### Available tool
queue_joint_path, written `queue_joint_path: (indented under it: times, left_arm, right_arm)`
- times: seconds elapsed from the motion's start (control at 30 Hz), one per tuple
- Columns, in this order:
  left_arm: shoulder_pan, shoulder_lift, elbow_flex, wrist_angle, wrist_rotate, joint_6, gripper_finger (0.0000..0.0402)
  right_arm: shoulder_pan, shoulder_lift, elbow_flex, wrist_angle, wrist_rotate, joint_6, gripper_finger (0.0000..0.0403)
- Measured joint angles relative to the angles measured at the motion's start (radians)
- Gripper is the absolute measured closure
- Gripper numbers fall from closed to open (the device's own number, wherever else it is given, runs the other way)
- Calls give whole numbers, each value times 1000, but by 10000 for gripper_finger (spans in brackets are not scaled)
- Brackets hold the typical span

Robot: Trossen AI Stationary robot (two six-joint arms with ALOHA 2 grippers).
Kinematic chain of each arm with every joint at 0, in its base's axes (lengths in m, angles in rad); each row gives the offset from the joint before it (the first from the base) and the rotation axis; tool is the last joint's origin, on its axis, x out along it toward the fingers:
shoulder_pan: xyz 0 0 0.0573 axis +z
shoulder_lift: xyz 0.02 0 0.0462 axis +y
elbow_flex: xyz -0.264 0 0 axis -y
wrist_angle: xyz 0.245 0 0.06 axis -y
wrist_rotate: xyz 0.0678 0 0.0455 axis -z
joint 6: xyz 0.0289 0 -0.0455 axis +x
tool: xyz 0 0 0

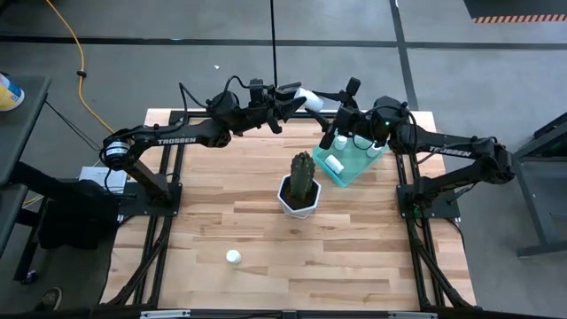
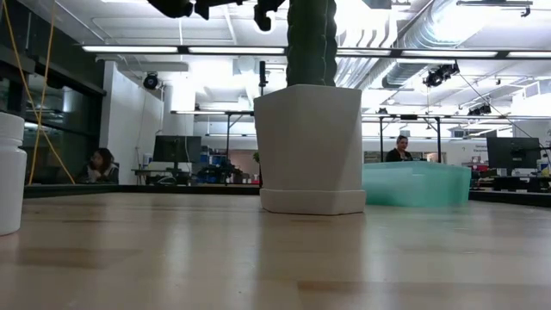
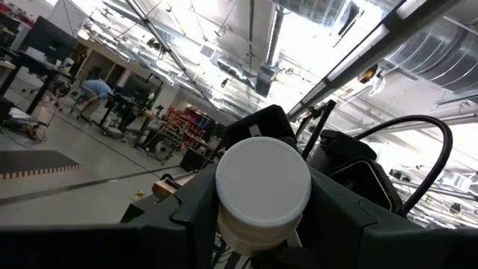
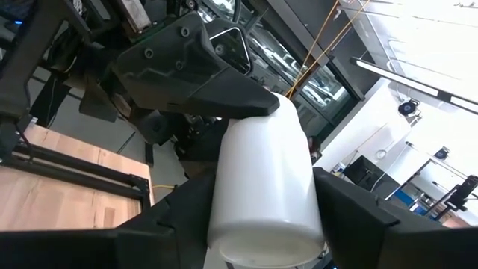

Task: Pick and place pill bottles into a basket
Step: Put the white medicine bottle into the blue bin

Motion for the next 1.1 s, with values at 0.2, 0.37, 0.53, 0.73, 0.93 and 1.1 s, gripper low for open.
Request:
queue_joint_path:
  times: [0.2, 0.37, 0.53, 0.73, 0.93, 1.1]
  left_arm:
    - [0, 0, 0, -3, 1, 0, 204]
    - [0, -2, 0, -17, 2, 0, 204]
    - [1, -2, 0, -17, 11, 1, 187]
    - [37, -27, -1, -41, 100, 45, 126]
    - [140, -114, 0, -194, 288, 63, 100]
    - [214, -218, 0, -495, 421, 228, 137]
  right_arm:
    - [0, 1, 0, 3, 9, 7, 236]
    - [0, 1, 0, 3, 9, 10, 238]
    - [0, 1, 0, 2, 8, 10, 238]
    - [0, -15, 0, -21, 7, 10, 238]
    - [-14, -72, 0, -126, 23, 78, 239]
    - [-66, -129, 1, -329, -38, 196, 239]
